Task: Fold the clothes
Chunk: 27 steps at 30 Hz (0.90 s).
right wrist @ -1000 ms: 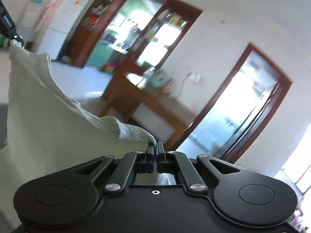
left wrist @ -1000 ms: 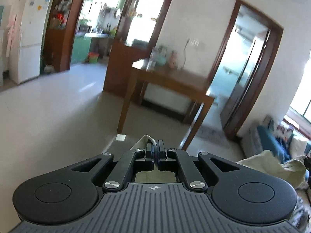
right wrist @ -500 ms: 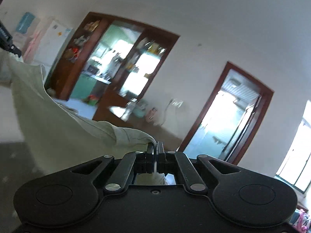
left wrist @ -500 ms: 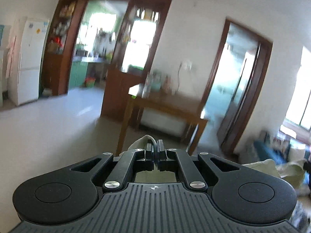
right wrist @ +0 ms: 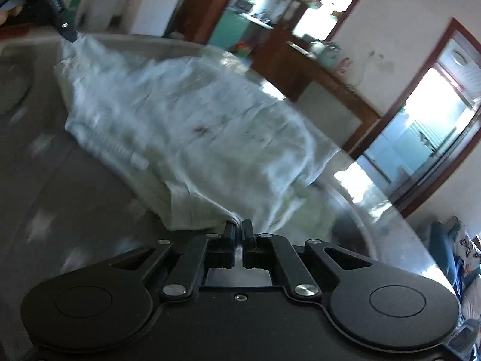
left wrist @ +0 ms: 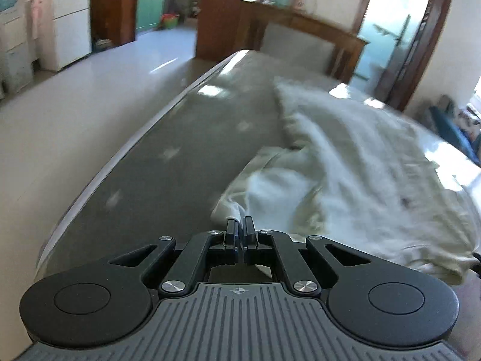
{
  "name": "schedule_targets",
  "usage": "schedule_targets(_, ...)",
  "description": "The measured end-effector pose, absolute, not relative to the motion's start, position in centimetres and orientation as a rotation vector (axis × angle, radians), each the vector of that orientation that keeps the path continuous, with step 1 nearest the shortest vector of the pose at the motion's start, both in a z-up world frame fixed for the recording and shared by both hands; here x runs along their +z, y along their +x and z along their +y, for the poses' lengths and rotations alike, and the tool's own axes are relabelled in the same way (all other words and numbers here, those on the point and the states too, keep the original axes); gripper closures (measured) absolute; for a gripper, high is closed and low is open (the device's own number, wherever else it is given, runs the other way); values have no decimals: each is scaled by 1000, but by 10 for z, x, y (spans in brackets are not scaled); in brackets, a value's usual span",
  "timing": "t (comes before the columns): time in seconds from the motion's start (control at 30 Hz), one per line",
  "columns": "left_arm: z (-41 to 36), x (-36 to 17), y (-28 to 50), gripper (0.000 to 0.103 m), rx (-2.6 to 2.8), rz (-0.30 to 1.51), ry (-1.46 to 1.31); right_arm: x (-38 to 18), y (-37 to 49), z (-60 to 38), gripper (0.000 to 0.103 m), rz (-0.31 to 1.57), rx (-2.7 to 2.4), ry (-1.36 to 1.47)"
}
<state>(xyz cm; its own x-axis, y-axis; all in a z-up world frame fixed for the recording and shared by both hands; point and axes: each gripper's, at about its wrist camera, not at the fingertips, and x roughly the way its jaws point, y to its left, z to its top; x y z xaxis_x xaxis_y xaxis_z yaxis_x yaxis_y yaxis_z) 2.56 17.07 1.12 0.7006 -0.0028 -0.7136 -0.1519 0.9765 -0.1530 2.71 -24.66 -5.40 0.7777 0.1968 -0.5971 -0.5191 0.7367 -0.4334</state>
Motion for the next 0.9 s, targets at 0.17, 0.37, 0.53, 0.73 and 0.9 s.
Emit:
schedule_targets(0.17,195,16,7,100,111,775,-246,-38,0,-276,79,577,447,-521)
schedule_targets(0.37,193,14,5,99,123,780,-233,-26,29,-323,75,620,315,-343)
schedule_targets(0.53,185,12,8,99,130,795,-222,-46,60,-344,72,682,214,-216)
schedule_targets(0.73,184,8,10,99,130,804,-225,-65,75,-342,69,697,189,-121)
schedule_targets(0.9,185,6,11,99,131,806,-226,-66,70,-341,94,689,215,-122)
